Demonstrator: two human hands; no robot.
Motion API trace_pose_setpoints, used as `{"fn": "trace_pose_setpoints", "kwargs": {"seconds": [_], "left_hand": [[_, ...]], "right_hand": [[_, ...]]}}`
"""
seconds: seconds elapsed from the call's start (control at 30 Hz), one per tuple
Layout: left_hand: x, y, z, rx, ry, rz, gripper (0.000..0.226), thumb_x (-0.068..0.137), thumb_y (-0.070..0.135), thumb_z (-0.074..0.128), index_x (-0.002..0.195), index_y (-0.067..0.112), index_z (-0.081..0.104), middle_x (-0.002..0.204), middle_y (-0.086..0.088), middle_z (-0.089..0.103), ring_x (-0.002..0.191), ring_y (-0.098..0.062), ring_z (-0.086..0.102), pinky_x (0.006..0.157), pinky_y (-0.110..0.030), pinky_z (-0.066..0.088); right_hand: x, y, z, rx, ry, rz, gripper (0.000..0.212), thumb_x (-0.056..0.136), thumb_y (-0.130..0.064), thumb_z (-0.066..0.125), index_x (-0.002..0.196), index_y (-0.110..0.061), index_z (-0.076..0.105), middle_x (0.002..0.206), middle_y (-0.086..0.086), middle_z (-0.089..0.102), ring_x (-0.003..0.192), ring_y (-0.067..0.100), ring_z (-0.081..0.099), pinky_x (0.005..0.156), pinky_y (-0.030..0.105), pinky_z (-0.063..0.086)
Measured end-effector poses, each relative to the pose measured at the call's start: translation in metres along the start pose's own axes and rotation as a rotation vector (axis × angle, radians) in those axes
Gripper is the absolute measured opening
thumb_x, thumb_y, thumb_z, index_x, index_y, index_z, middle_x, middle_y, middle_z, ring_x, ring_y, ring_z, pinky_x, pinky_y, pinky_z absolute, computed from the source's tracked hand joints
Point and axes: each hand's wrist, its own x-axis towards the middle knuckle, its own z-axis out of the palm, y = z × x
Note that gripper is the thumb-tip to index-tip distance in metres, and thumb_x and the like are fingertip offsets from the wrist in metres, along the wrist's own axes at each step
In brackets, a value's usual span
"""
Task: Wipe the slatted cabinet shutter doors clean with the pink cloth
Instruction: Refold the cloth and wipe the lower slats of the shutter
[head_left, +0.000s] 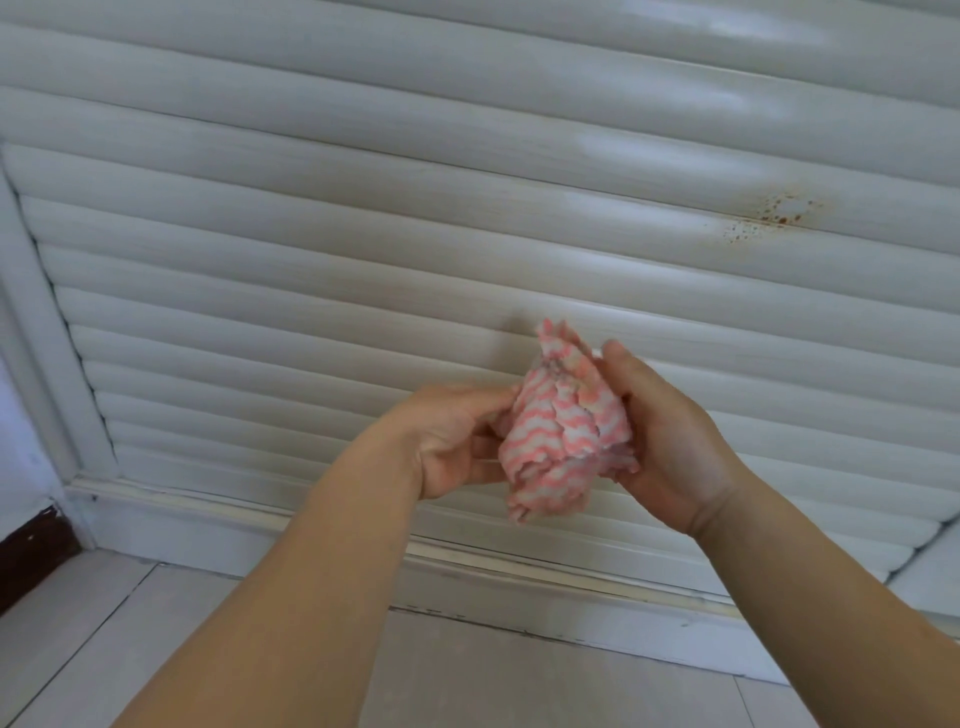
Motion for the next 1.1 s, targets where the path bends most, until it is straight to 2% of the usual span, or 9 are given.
{"fn": "trace_pose_setpoints", "kwargs": {"seconds": [0.1,0.17,0.27,0.37,0.5,0.63,0.77,0.97,1.1], "left_hand": [[0.004,0.002,-0.003,-0.155,0.124,0.11,0.033,0.084,0.004,0.061,0.114,0.011,0.05,0.072,-0.003,0.06,0.058,-0.012,0.058,0.055,-0.025,0.049],[0.005,0.005,-0.006,-0.209,0.171,0.176,0.04,0.082,-0.001,0.061,0.118,0.011,0.048,0.076,-0.003,0.063,0.057,-0.011,0.06,0.054,-0.024,0.049],[0.004,0.009,-0.007,-0.231,0.197,0.225,0.036,0.081,-0.001,0.062,0.113,0.013,0.051,0.076,-0.006,0.063,0.053,-0.011,0.059,0.045,-0.02,0.048],[0.003,0.009,-0.004,-0.136,0.214,0.257,0.04,0.08,0.001,0.066,0.114,0.014,0.052,0.075,-0.007,0.062,0.047,-0.009,0.059,0.042,-0.017,0.046],[0.005,0.009,-0.004,-0.089,0.257,0.315,0.039,0.08,0.0,0.066,0.114,0.013,0.054,0.08,-0.008,0.062,0.05,-0.01,0.058,0.044,-0.017,0.047],[0.008,0.004,-0.008,-0.106,0.282,0.327,0.032,0.079,0.001,0.067,0.106,0.013,0.055,0.081,-0.009,0.056,0.05,-0.011,0.053,0.043,-0.016,0.043],[0.008,0.0,-0.008,-0.022,0.265,0.295,0.031,0.079,0.004,0.068,0.108,0.011,0.057,0.084,-0.008,0.058,0.057,-0.011,0.055,0.049,-0.02,0.045],[0.017,0.001,-0.031,-0.044,0.622,0.362,0.01,0.089,0.008,0.055,0.085,0.018,0.057,0.073,0.0,0.056,0.062,-0.009,0.053,0.059,-0.022,0.042],[0.024,-0.004,-0.054,0.042,0.805,0.421,0.021,0.084,0.002,0.052,0.093,0.02,0.058,0.07,0.002,0.055,0.068,-0.018,0.054,0.067,-0.029,0.047]], "right_hand": [[0.0,0.001,0.001,-0.194,0.089,-0.024,0.055,0.065,-0.037,0.073,0.11,-0.008,0.062,0.099,0.008,0.073,0.088,0.025,0.071,0.071,0.036,0.057],[0.001,0.004,0.0,-0.198,0.135,-0.008,0.039,0.073,-0.023,0.074,0.105,-0.005,0.062,0.09,0.007,0.074,0.08,0.024,0.072,0.072,0.038,0.057],[0.003,0.007,0.0,-0.172,0.2,0.061,0.022,0.093,-0.007,0.045,0.1,0.006,0.062,0.07,0.011,0.067,0.061,0.025,0.061,0.06,0.033,0.047],[0.003,0.009,0.001,-0.128,0.139,0.079,0.029,0.095,-0.019,0.048,0.108,0.001,0.064,0.097,0.014,0.071,0.09,0.033,0.066,0.079,0.042,0.051],[0.004,0.011,-0.003,-0.061,0.108,0.05,0.042,0.079,-0.017,0.067,0.116,0.0,0.061,0.102,0.013,0.072,0.093,0.027,0.07,0.077,0.032,0.058],[0.001,0.007,-0.007,0.22,-0.093,0.305,0.055,0.078,-0.019,0.07,0.126,0.003,0.056,0.122,0.021,0.062,0.111,0.031,0.061,0.092,0.037,0.052],[0.0,0.01,-0.002,0.254,-0.096,0.344,0.05,0.076,-0.014,0.067,0.122,0.005,0.058,0.115,0.022,0.065,0.095,0.028,0.068,0.076,0.035,0.058],[0.005,0.008,0.001,0.045,0.41,-0.176,0.024,0.086,0.001,0.056,0.109,-0.004,0.062,0.091,0.028,0.067,0.065,0.033,0.066,0.06,0.046,0.056],[0.007,0.007,0.015,-0.523,0.736,-0.814,0.03,0.08,-0.007,0.056,0.096,-0.032,0.057,0.095,-0.004,0.058,0.08,0.026,0.06,0.054,0.027,0.048]]}}
